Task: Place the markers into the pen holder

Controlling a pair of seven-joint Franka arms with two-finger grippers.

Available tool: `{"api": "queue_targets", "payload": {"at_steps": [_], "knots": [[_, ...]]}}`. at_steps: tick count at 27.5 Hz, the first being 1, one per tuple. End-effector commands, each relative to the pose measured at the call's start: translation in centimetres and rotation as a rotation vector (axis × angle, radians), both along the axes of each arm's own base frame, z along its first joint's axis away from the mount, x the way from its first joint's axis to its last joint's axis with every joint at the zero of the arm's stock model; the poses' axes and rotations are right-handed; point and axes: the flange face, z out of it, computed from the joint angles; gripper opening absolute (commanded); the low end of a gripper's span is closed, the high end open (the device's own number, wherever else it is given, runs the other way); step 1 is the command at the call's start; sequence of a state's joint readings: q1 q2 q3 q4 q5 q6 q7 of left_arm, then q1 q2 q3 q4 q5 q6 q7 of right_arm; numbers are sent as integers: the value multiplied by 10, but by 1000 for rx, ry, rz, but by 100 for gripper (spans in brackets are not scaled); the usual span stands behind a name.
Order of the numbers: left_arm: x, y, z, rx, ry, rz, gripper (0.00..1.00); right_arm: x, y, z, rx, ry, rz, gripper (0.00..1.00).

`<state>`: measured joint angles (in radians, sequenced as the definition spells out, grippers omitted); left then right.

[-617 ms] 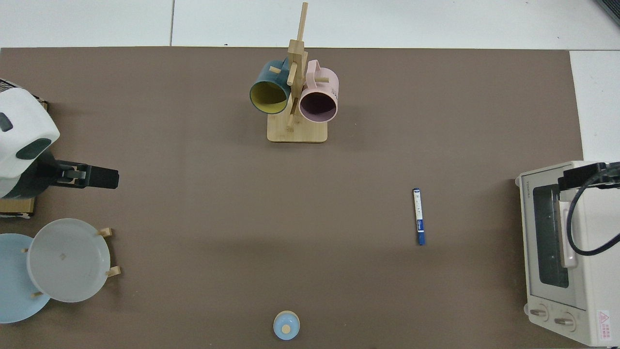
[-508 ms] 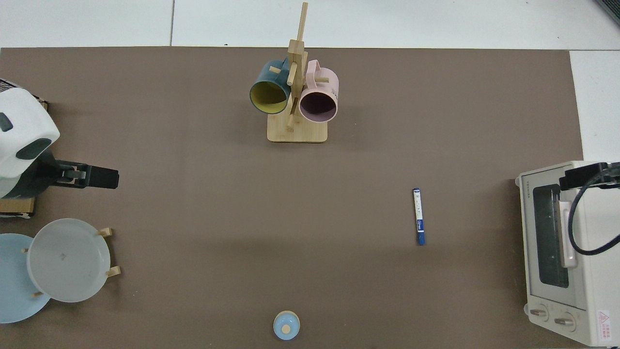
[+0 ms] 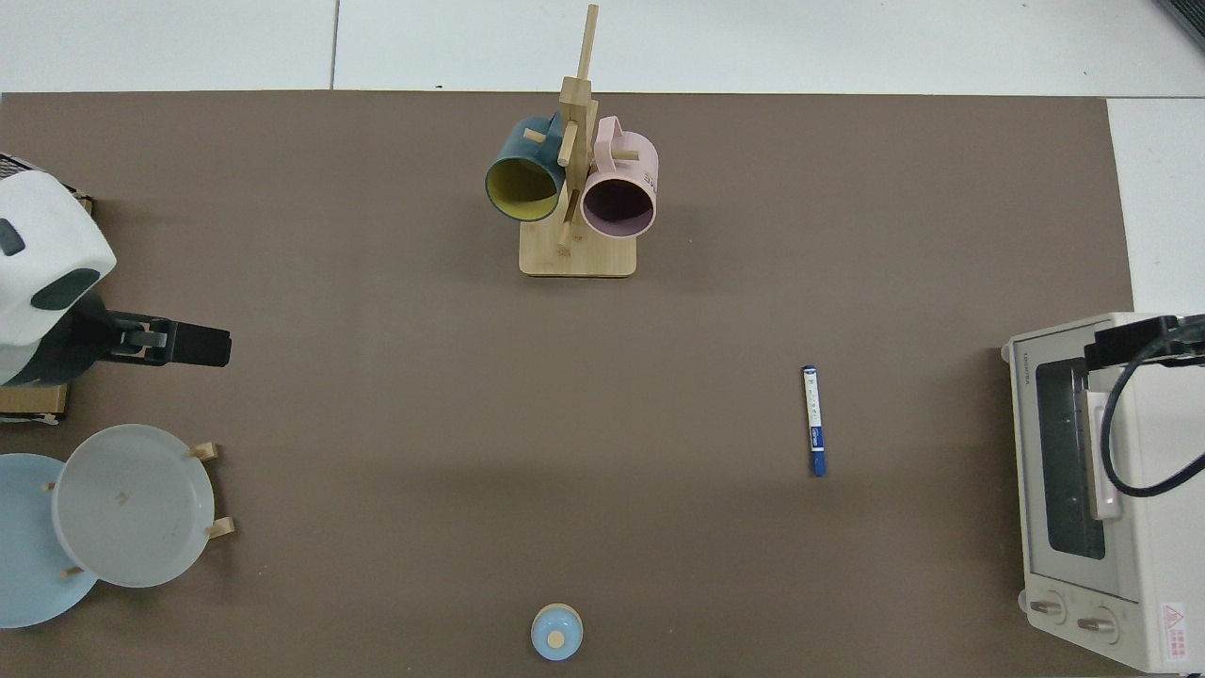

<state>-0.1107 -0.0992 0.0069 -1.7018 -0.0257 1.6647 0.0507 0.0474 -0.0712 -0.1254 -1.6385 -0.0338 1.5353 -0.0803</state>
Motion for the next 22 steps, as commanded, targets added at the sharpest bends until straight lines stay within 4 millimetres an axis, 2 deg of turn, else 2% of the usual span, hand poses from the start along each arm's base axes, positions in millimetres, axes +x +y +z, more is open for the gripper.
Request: {"api": "queue_targets", "payload": {"at_steps": [1,16,20,22], "knots": [[-4,2,4,6,8,13,100,-4,-6,9,-7,-31,-8,100],[-4,2,4,6,10,13,100,-8,0,9,-8,-27,1,100],[-4,2,4,6,8,13,100,-7,6,3,-8,-16,6,100],[-4,2,5,6,7,13,100,-6,17,-3,-9,-11,8,100]]}}
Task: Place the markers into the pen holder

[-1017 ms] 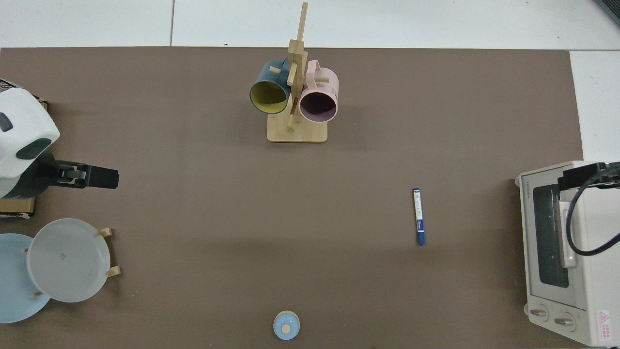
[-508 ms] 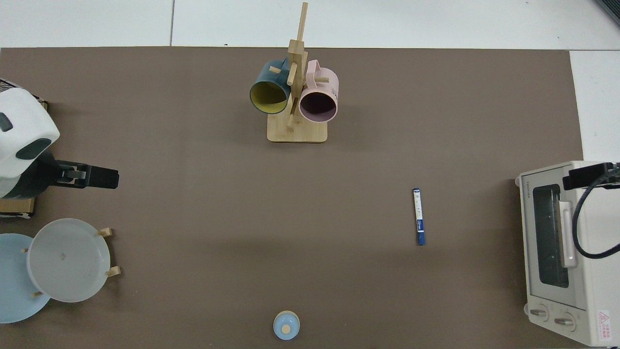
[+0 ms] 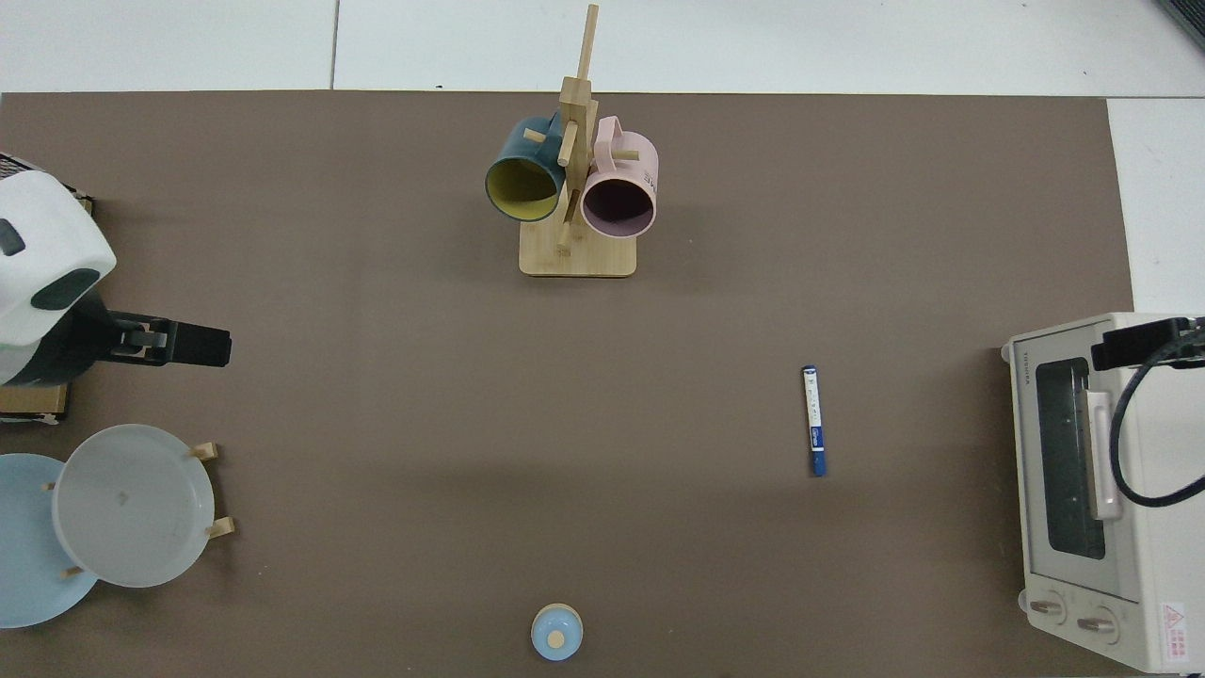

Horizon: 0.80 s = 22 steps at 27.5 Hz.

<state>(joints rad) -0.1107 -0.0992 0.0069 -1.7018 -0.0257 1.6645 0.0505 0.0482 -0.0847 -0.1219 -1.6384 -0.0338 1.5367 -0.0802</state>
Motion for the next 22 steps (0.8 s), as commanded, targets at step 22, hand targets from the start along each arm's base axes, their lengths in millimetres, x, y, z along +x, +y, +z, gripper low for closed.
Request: {"api": "queue_targets", "payload": {"at_steps": [22], "knots": [[-4,2,5,6,6,13,100,30,119,-187,-6,44,14,100]]}}
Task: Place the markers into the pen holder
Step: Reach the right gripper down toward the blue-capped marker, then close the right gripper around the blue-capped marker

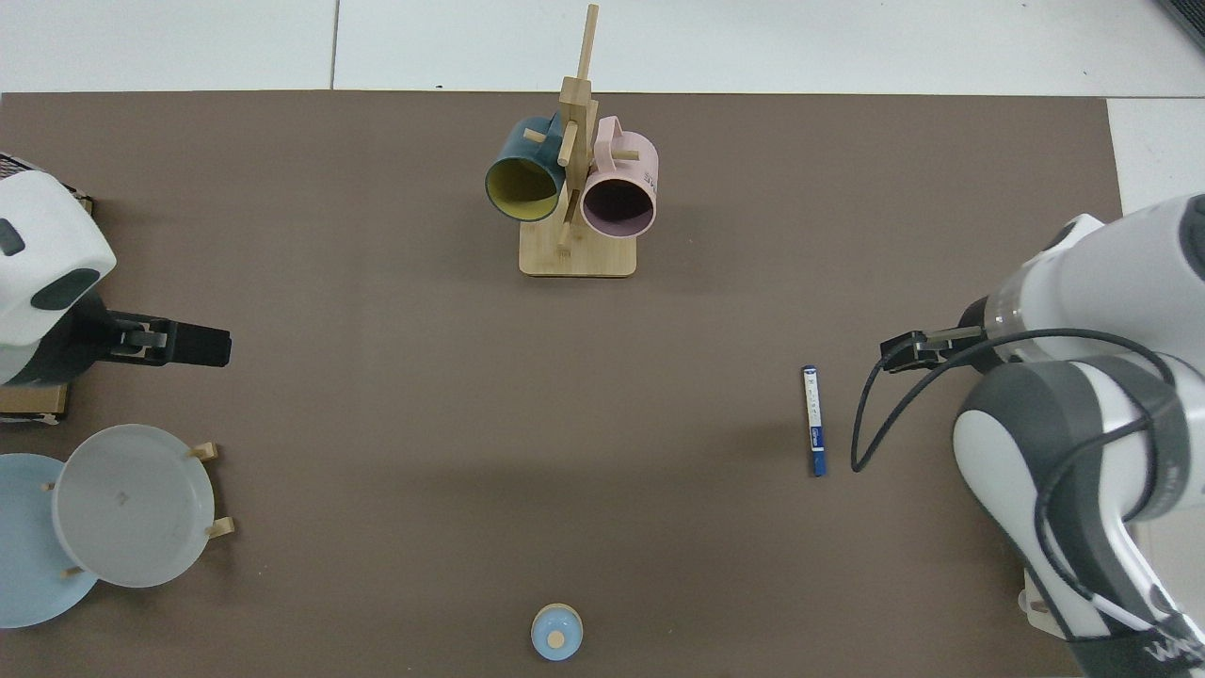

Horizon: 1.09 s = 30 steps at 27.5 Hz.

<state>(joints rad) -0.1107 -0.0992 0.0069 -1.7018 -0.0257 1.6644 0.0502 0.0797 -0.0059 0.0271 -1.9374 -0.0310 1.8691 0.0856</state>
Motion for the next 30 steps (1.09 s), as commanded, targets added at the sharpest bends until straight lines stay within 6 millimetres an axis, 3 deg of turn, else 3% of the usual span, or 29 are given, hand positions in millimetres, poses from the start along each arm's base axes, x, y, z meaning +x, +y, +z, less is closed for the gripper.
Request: {"api": "queue_targets", "payload": {"at_steps": [1,6,12,17,24,30], "knots": [[-4,2,6,6,5,12,100,6,18,-39,7,3,-9,100],[-4,2,6,6,5,12,100,-5,21,-90,14,-27,-14,100],[-4,2,6,6,5,12,100,-7,39,-131,22,-53,-56,100],[-4,3,7,5,2,14,100,-4,51,-151,28,-60,-72,100],[-4,4,7,5,2,15,100,-11,52,-183,36,-80,-114,100],[-4,4,7,5,2,15,100,-17,51,-190,31,-64,-129,100]]}}
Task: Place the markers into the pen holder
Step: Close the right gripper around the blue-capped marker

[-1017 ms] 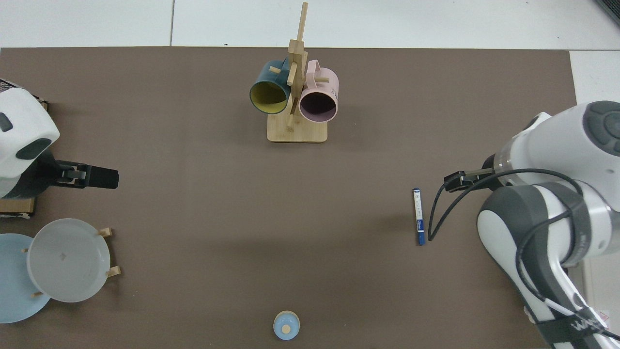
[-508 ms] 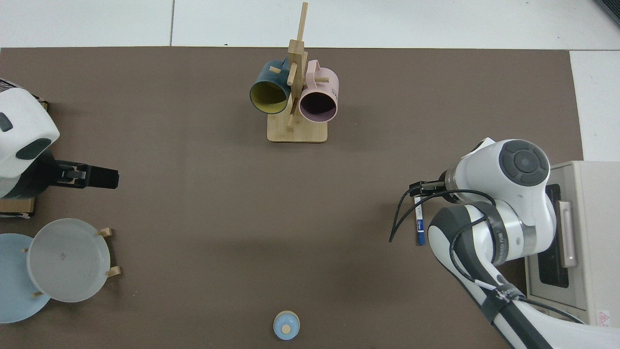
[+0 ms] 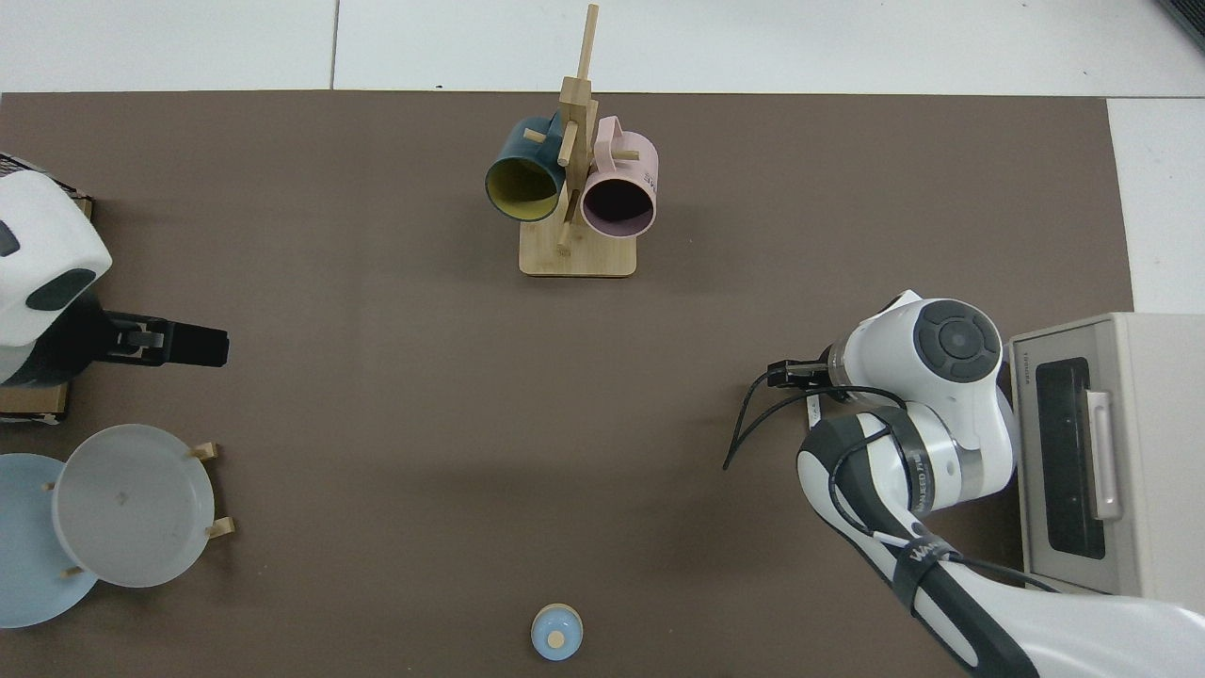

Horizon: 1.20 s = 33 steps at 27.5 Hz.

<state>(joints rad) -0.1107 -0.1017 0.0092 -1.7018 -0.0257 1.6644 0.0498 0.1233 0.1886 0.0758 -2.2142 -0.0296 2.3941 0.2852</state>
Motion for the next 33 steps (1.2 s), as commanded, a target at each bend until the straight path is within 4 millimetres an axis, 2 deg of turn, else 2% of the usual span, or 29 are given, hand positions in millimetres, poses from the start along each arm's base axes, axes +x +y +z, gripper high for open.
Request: {"api": "queue_targets", "payload": {"at_steps": [1,4,6,9,18,21,24,25,33], "knots": [[-4,3,6,6,4,13,100,-6,-1,-3,5,-10,-33,100],[-4,3,6,6,4,13,100,-6,-1,-4,5,-7,-33,99],[-4,3,6,6,4,13,100,-7,-1,-4,4,-5,-34,92],[-4,3,6,6,4,13,100,-8,-1,-6,4,-2,-48,88],[-4,3,6,6,4,13,100,-10,4,-7,3,1,-71,59],[-4,3,6,6,4,13,100,-9,4,-6,3,1,-83,35],[-4,3,6,6,4,13,100,-10,4,-7,2,4,-91,5],[-4,3,6,6,4,13,100,-9,4,-6,2,4,-91,0],[-4,3,6,7,4,13,100,0,4,6,4,-7,-142,0]]}}
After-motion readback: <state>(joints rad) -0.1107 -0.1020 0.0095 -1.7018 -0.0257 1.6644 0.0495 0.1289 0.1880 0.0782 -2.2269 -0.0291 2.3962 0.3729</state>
